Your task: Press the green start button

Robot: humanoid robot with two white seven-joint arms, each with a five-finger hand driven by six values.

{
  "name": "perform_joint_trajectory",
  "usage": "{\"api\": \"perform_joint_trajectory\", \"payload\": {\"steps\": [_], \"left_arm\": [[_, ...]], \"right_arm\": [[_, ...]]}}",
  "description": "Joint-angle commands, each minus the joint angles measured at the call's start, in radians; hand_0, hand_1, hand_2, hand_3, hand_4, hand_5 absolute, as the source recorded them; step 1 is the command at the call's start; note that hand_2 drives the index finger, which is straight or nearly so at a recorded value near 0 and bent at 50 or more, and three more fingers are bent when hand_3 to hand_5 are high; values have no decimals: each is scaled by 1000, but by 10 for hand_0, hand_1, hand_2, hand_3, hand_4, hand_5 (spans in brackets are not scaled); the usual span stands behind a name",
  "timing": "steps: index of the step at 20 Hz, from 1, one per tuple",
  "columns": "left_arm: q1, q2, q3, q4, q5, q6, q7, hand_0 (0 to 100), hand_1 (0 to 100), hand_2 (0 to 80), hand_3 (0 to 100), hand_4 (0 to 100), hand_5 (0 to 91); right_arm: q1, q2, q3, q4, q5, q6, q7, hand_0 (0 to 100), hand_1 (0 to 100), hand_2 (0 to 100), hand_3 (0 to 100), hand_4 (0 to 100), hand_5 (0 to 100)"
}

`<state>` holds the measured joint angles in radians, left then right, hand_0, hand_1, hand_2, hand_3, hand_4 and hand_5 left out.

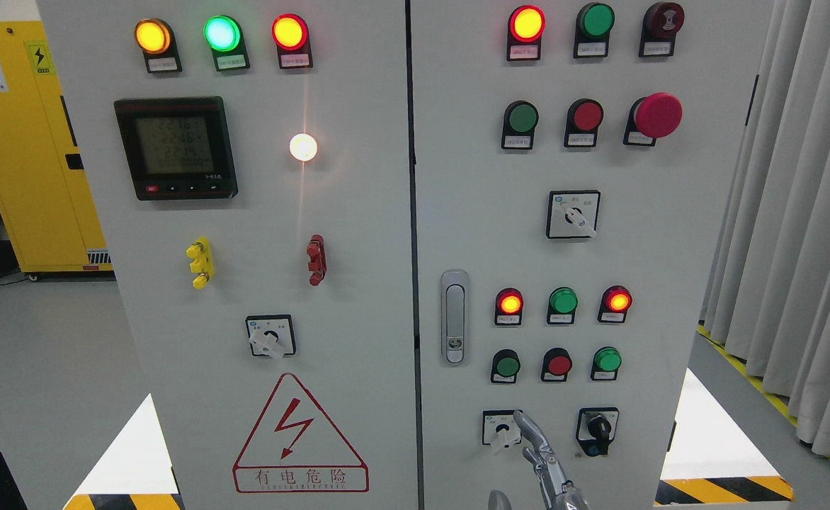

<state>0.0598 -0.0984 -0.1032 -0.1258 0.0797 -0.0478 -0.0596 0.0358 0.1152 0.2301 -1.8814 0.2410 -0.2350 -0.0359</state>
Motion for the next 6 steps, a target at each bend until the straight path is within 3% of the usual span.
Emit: {"api": "perform_joint_trajectory", "payload": {"steps": [1, 6], "left_arm": [[0, 0, 0, 0, 0, 0, 0, 120, 556, 0, 0, 0, 0], [0, 0, 0, 0, 0, 0, 0, 120, 556, 0, 0, 0, 0]], "right_arm": [[6, 0, 21, 21, -14, 0, 1, 689, 610, 0, 0, 0, 0], [26, 0, 18, 13, -12, 0, 1, 677, 612, 0, 0, 0, 0]]}}
